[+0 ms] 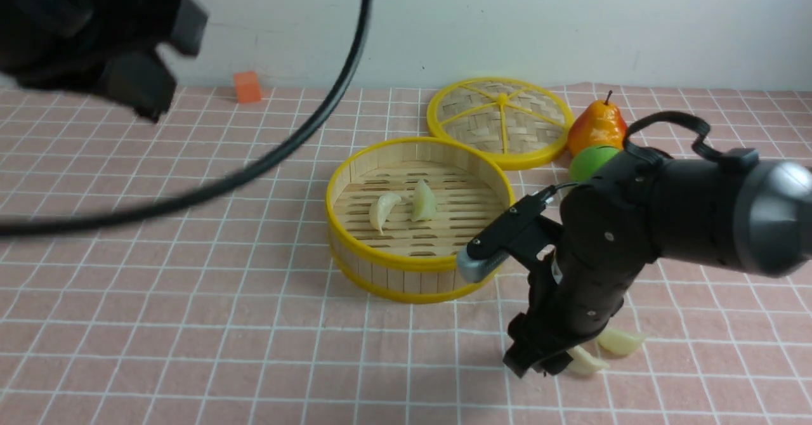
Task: Put the dumplings into the steamer on the table with the pink tablecloth.
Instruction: 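Reach for and grasp a dumpling lying on the table beside the steamer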
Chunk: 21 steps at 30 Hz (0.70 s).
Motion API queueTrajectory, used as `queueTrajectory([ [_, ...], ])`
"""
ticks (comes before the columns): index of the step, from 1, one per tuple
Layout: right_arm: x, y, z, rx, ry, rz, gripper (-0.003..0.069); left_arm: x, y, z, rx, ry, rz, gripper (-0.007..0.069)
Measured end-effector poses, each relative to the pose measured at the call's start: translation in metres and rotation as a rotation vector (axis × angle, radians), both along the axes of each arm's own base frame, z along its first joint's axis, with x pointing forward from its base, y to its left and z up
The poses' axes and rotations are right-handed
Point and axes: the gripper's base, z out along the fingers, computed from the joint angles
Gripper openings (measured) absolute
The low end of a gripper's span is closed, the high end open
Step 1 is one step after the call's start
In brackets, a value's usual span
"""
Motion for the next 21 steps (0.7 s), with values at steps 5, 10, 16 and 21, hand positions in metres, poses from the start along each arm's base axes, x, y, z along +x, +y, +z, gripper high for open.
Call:
queueTrajectory([
  [5, 0.006, -0.006, -0.006, -0.020, -0.005, -0.033, 0.0479, -0.055, 0.026, -0.024, 0.004, 0.012, 0.002, -0.0014],
  [10, 0.017, -0.025, -0.008, 0.011, 0.016, -0.127, 0.0479, -0.098, 0.045, -0.052, -0.003, 0.002, 0.001, -0.0014],
  [16, 0.013, -0.022, -0.030, 0.035, 0.119, -0.083, 0.0455, -0.118, 0.054, -0.069, -0.014, -0.018, 0.000, -0.0014],
  [21, 0.013, -0.021, -0.032, 0.034, 0.127, -0.057, 0.0389, -0.118, 0.054, -0.072, -0.012, -0.014, 0.000, -0.0014],
])
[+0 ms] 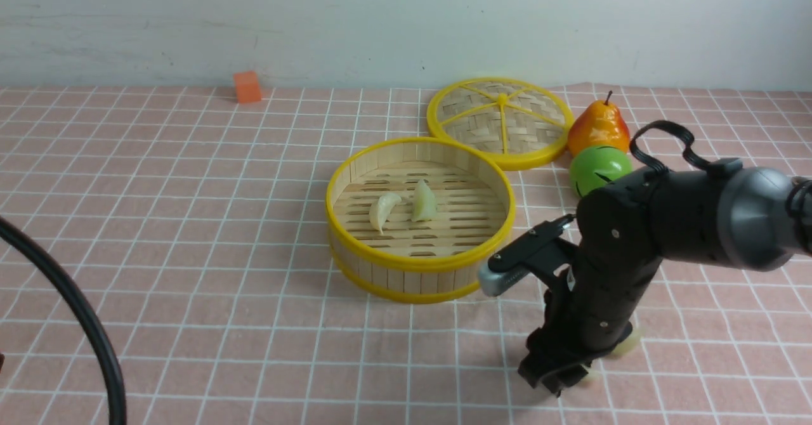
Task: Put the dumplings into the steamer on the table with the pink tablecloth.
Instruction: 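Reach for and grasp a dumpling lying on the table beside the steamer, then place the dumpling in the bamboo steamer basket with the right gripper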
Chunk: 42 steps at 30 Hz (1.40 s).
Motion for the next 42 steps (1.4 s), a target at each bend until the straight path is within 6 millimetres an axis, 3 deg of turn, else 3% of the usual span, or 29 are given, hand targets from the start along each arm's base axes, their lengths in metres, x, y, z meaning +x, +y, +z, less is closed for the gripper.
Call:
queueTrajectory([
  [2, 0.000, -0.001, 0.002, -0.010, -0.004, 0.012, 0.0273, 0.001, 0.000, 0.001, -0.006, -0.011, -0.001, -0.0014],
  [4, 0.000, -0.001, 0.006, -0.015, -0.008, 0.017, 0.0242, 0.001, -0.001, 0.001, -0.008, -0.016, -0.001, -0.0014],
  [7, 0.002, -0.001, 0.020, -0.019, -0.020, 0.023, 0.0246, 0.001, -0.001, 0.001, -0.010, -0.019, -0.001, -0.0014],
  [8, 0.007, 0.002, 0.037, 0.000, -0.051, 0.021, 0.0246, 0.001, -0.001, 0.001, -0.010, -0.020, -0.001, -0.0014],
  [9, 0.008, 0.002, 0.039, 0.005, -0.058, 0.020, 0.0246, 0.001, -0.001, 0.001, -0.010, -0.020, -0.001, -0.0014],
  [13, 0.025, 0.023, 0.096, 0.142, -0.167, 0.008, 0.0246, 0.002, -0.001, 0.002, -0.012, -0.024, -0.001, -0.0014],
  [17, 0.043, 0.048, 0.123, 0.240, -0.251, 0.020, 0.0246, 0.002, -0.001, 0.003, -0.018, -0.037, -0.001, -0.0014],
  [21, 0.068, 0.069, 0.116, 0.302, -0.270, 0.010, 0.0246, 0.003, -0.001, 0.003, -0.021, -0.046, -0.001, -0.0014],
  [25, 0.091, 0.085, 0.088, 0.324, -0.236, -0.006, 0.0246, 0.003, -0.002, 0.003, -0.022, -0.048, -0.001, -0.0014],
  [27, 0.105, 0.094, 0.065, 0.322, -0.213, -0.013, 0.0246, 0.003, -0.002, 0.003, -0.023, -0.049, -0.001, -0.0014],
  [31, 0.115, 0.100, 0.040, 0.309, -0.161, -0.053, 0.0246, 0.003, -0.001, 0.003, -0.021, -0.045, -0.001, -0.0014],
  [36, 0.115, 0.100, 0.039, 0.304, -0.135, -0.079, 0.0270, 0.003, -0.001, 0.003, -0.018, -0.039, -0.001, -0.0014],
  [42, 0.104, 0.096, 0.052, 0.239, -0.020, -0.050, 0.0527, 0.002, -0.001, 0.003, -0.018, -0.038, -0.001, -0.0014],
])
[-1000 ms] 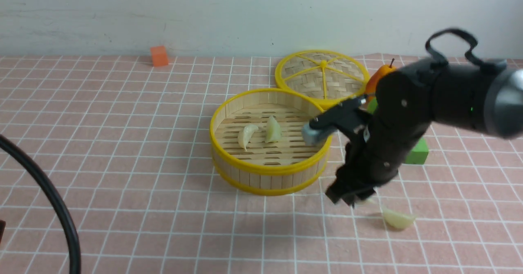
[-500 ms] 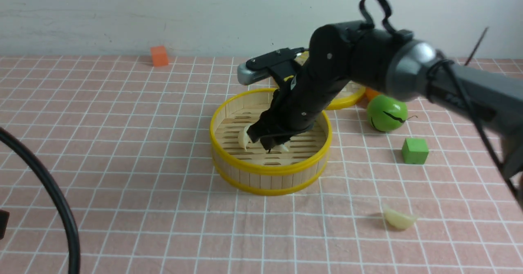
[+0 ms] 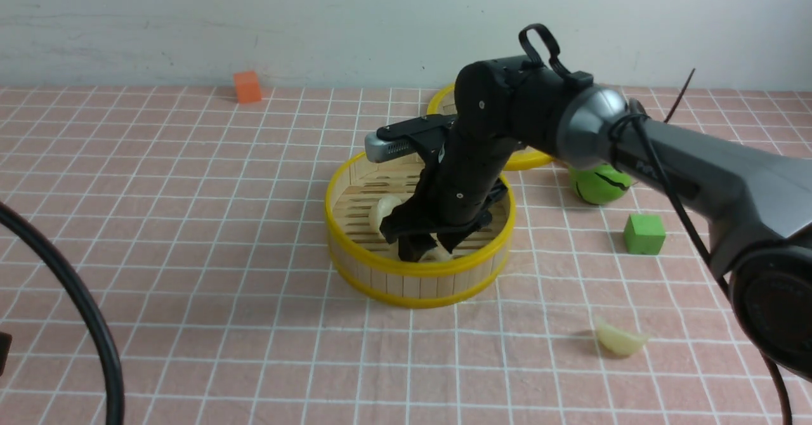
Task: Put the dumplings into the steamer on the table with the pink tablecloth.
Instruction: 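Reach for and grasp a dumpling lying on the table beside the steamer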
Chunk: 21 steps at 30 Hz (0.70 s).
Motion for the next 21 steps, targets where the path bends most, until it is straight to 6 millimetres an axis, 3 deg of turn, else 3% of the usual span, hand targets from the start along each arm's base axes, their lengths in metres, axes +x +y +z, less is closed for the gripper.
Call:
queueTrajectory([
  [3, -0.010, -0.001, 0.012, -0.034, 0.036, 0.058, 0.0605, 0.000, 0.000, 0.000, 0.000, 0.000, 0.000, -0.0014],
  [6, -0.017, 0.004, 0.018, -0.043, 0.026, 0.095, 0.0608, 0.000, 0.000, 0.000, 0.000, 0.000, 0.000, -0.0014],
  [12, -0.036, 0.015, 0.047, -0.027, -0.016, 0.153, 0.0508, 0.000, 0.000, 0.000, 0.000, 0.001, 0.000, -0.0014],
  [15, -0.051, 0.005, 0.080, -0.002, -0.064, 0.154, 0.0422, -0.001, 0.000, -0.001, 0.005, 0.011, 0.000, -0.0014],
  [17, -0.059, -0.002, 0.092, 0.002, -0.076, 0.153, 0.0402, -0.001, 0.000, -0.001, 0.007, 0.017, 0.000, -0.0014],
  [19, -0.082, -0.026, 0.113, -0.003, -0.087, 0.147, 0.0364, -0.002, 0.001, -0.002, 0.011, 0.024, 0.000, -0.0014],
  [20, -0.084, -0.028, 0.114, -0.003, -0.087, 0.146, 0.0361, -0.002, 0.001, -0.002, 0.011, 0.025, 0.000, -0.0014],
  [21, -0.098, -0.047, 0.118, -0.018, -0.078, 0.129, 0.0353, -0.002, 0.001, -0.002, 0.011, 0.025, 0.000, -0.0014],
])
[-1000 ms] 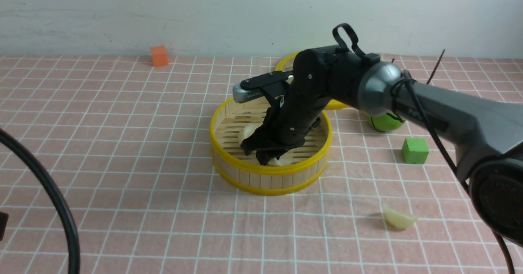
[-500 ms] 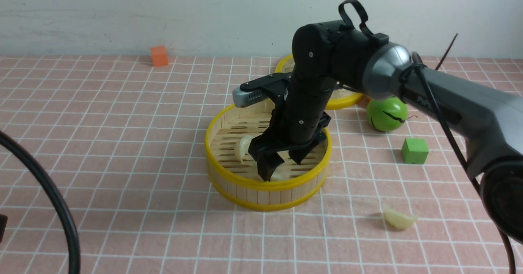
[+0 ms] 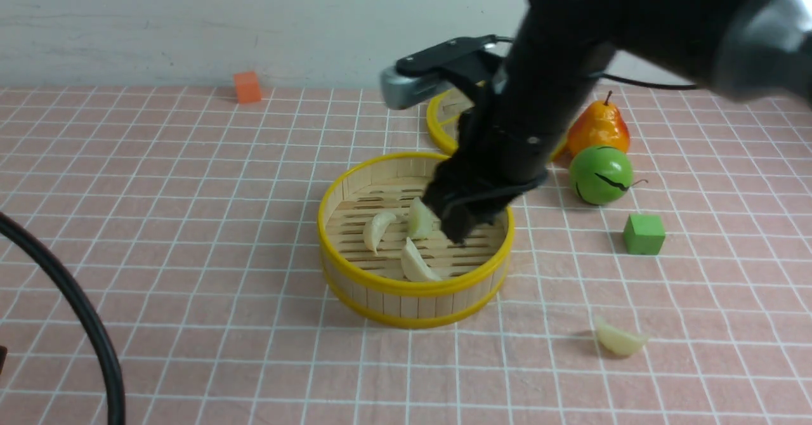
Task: Put the dumplings into the steamer on the table with the pink tablecloth.
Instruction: 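Reach for and grasp a dumpling lying on the table beside the steamer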
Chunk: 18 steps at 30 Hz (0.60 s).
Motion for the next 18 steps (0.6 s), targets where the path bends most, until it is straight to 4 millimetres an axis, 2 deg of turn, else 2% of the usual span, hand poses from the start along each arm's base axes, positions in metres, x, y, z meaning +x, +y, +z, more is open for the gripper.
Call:
queueTrajectory([
  [1, -0.009, -0.015, 0.004, -0.007, 0.001, -0.019, 0.0351, 0.000, 0.000, 0.000, 0.000, 0.000, 0.000, -0.0014],
  [2, -0.023, -0.037, -0.003, -0.035, 0.037, -0.052, 0.0349, 0.000, 0.000, 0.000, 0.000, -0.001, 0.000, -0.0014],
  [3, -0.024, -0.040, 0.000, -0.028, 0.026, -0.058, 0.0349, 0.000, 0.000, 0.000, -0.001, -0.002, 0.000, -0.0014],
  [4, -0.034, -0.058, -0.009, -0.046, 0.043, -0.094, 0.0351, 0.000, 0.000, 0.000, -0.003, -0.006, 0.000, -0.0014],
  [5, -0.037, -0.064, -0.011, -0.047, 0.041, -0.107, 0.0353, 0.001, 0.000, 0.001, -0.004, -0.009, 0.000, -0.0014],
  [6, -0.045, -0.084, -0.022, -0.040, 0.014, -0.165, 0.0369, 0.001, -0.001, 0.001, -0.009, -0.020, 0.000, -0.0014],
  [7, -0.049, -0.095, -0.031, -0.041, 0.008, -0.193, 0.0381, 0.002, -0.001, 0.002, -0.012, -0.026, -0.001, -0.0014],
  [9, -0.050, -0.102, -0.040, -0.043, -0.001, -0.209, 0.0395, 0.002, -0.001, 0.002, -0.014, -0.032, -0.001, -0.0014],
  [12, -0.048, -0.114, -0.073, -0.073, -0.034, -0.207, 0.0463, 0.002, -0.001, 0.003, -0.017, -0.038, -0.001, -0.0014],
  [13, -0.047, -0.114, -0.075, -0.074, -0.043, -0.204, 0.0470, 0.003, -0.001, 0.003, -0.018, -0.040, -0.001, -0.0014],
  [14, -0.043, -0.114, -0.088, -0.088, -0.056, -0.188, 0.0496, 0.003, -0.001, 0.003, -0.018, -0.041, -0.001, -0.0014],
  [18, -0.029, -0.112, -0.113, -0.123, -0.077, -0.152, 0.0519, 0.003, -0.001, 0.003, -0.018, -0.041, -0.001, -0.0014],
])
